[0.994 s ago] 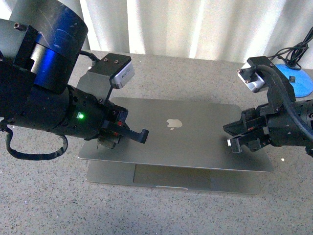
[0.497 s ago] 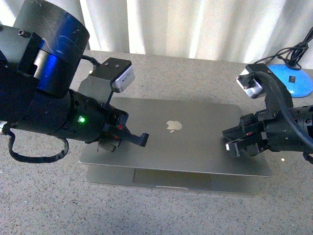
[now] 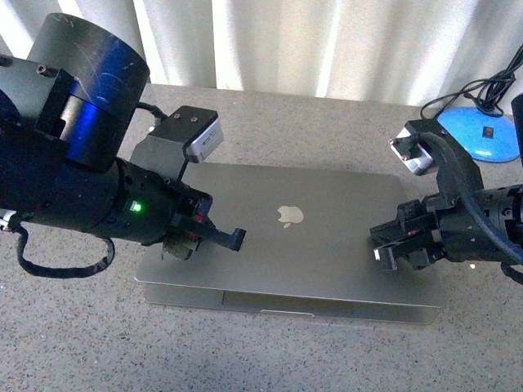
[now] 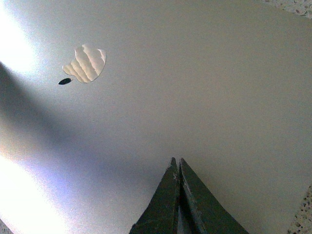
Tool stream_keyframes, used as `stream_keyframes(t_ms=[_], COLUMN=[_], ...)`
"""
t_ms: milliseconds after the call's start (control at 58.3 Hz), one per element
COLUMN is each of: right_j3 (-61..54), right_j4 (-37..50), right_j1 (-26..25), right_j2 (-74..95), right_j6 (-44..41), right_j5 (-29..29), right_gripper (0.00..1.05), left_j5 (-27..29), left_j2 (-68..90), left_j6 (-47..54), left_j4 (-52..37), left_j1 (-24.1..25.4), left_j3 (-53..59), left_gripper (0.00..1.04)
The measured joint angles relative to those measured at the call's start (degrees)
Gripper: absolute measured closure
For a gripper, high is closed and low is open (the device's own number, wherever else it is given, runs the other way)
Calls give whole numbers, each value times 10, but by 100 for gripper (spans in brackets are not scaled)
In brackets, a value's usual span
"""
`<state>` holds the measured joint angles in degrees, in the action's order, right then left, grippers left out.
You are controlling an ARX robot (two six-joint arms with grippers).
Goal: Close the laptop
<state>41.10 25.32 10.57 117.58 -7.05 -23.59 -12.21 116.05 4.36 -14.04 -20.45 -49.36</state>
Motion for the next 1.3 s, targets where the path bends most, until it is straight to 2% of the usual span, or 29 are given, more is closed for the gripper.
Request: stream_keyframes(t_ms=[1131,1303], right_j3=[18,14], right_j4=[2,18], right_j1=[7,0], right_j2=[45,19], right_j6=[-9,0], right_j5=[9,45], right_gripper=[104,104], left_j5=[-26,0], left_j2=[57,50], left_j6=[-23,-67], left_j4=[-56,-101], left_j1=[18,33], left_j3=[2,4], left_gripper=[101,101])
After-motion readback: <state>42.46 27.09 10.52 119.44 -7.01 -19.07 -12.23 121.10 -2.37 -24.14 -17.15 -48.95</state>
